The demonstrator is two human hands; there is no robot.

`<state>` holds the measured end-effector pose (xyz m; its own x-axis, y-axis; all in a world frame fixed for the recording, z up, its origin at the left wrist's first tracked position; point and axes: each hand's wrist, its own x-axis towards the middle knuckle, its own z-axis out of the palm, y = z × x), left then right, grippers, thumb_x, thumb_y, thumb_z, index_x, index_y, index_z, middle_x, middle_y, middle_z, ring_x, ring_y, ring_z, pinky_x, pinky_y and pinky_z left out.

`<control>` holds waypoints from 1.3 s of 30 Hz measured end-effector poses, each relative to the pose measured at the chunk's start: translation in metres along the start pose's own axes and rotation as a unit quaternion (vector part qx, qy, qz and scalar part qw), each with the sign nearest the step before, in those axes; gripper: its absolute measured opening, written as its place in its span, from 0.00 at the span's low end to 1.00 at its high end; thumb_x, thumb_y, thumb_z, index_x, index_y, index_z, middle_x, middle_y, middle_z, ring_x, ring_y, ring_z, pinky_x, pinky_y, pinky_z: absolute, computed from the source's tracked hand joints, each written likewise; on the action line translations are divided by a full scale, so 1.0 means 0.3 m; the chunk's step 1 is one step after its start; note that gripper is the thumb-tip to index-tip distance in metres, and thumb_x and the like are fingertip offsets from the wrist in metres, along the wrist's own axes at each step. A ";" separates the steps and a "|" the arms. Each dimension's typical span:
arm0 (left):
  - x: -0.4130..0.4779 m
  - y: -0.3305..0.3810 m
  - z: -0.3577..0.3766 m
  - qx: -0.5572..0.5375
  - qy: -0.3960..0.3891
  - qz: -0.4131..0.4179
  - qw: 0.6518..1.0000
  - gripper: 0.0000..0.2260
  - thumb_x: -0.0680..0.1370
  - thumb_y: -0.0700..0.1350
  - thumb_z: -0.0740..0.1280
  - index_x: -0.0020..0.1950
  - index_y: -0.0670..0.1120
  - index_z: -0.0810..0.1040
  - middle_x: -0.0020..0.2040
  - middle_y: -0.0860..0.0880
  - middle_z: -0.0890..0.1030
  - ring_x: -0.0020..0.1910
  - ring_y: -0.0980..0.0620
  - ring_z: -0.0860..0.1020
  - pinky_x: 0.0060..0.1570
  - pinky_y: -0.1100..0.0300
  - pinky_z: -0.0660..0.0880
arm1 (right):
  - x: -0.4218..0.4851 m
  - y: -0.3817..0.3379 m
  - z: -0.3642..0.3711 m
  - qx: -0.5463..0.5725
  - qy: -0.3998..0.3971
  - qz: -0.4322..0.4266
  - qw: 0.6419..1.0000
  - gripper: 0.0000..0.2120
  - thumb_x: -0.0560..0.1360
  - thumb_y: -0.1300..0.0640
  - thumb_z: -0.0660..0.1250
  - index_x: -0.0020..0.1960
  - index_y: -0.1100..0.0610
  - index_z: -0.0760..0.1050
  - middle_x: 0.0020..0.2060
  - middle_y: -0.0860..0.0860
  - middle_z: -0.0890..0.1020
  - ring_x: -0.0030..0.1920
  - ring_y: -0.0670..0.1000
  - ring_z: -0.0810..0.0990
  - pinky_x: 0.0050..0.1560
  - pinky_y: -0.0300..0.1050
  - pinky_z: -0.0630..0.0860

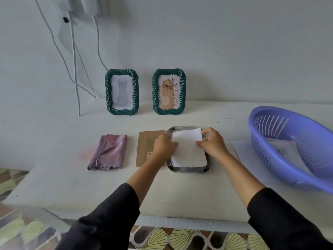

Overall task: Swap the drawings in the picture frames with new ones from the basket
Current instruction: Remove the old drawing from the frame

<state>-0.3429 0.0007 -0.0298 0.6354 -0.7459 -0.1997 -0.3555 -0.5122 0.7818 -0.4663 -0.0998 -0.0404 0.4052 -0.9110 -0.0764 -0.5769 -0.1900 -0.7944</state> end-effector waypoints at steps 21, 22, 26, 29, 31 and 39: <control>0.029 -0.031 -0.006 0.172 -0.057 0.070 0.981 0.24 0.76 0.47 0.67 0.71 0.46 0.68 0.67 0.42 0.66 0.62 0.42 0.72 0.66 0.53 0.67 | 0.008 0.090 -0.026 -0.091 -0.043 -0.051 0.994 0.17 0.69 0.55 0.72 0.58 0.51 0.79 0.49 0.52 0.74 0.52 0.52 0.75 0.55 0.46 0.70; 0.030 -0.031 -0.005 0.175 -0.060 0.070 0.980 0.23 0.76 0.47 0.67 0.71 0.46 0.68 0.67 0.42 0.65 0.62 0.42 0.72 0.66 0.53 0.68 | 0.008 0.091 -0.026 -0.087 -0.044 -0.051 0.994 0.18 0.69 0.55 0.72 0.58 0.51 0.79 0.49 0.51 0.73 0.52 0.52 0.75 0.56 0.47 0.70; 0.035 -0.030 -0.001 0.179 -0.065 0.068 0.979 0.23 0.77 0.47 0.66 0.71 0.48 0.67 0.68 0.42 0.64 0.62 0.42 0.72 0.65 0.54 0.69 | 0.016 0.102 -0.022 -0.078 -0.051 -0.054 0.994 0.19 0.69 0.55 0.72 0.59 0.50 0.78 0.44 0.49 0.71 0.50 0.53 0.74 0.56 0.48 0.70; 0.037 -0.026 -0.002 0.182 -0.064 0.068 0.979 0.23 0.77 0.47 0.65 0.72 0.49 0.67 0.68 0.43 0.64 0.61 0.43 0.73 0.64 0.55 0.69 | 0.024 0.107 -0.022 -0.068 -0.057 -0.052 0.995 0.19 0.69 0.55 0.72 0.60 0.50 0.78 0.49 0.52 0.72 0.54 0.54 0.75 0.60 0.51 0.70; 0.038 -0.024 -0.003 0.186 -0.063 0.070 0.978 0.22 0.77 0.47 0.65 0.72 0.49 0.67 0.68 0.43 0.64 0.61 0.43 0.73 0.64 0.55 0.69 | 0.027 0.110 -0.023 -0.059 -0.060 -0.049 0.995 0.19 0.69 0.55 0.72 0.60 0.51 0.77 0.52 0.53 0.73 0.56 0.55 0.75 0.62 0.53 0.70; 0.042 -0.022 -0.004 0.200 -0.062 0.070 0.975 0.22 0.77 0.48 0.65 0.72 0.50 0.67 0.68 0.42 0.64 0.60 0.44 0.74 0.65 0.55 0.69 | 0.041 0.119 -0.027 -0.042 -0.072 -0.050 0.995 0.20 0.70 0.56 0.72 0.61 0.52 0.77 0.51 0.51 0.72 0.58 0.55 0.74 0.63 0.51 0.70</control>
<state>-0.3317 -0.0050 -0.0368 0.4833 -0.8531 -0.1965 -0.6877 -0.5088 0.5178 -0.4878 -0.1208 -0.0648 0.5575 -0.8251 -0.0911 -0.5836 -0.3115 -0.7499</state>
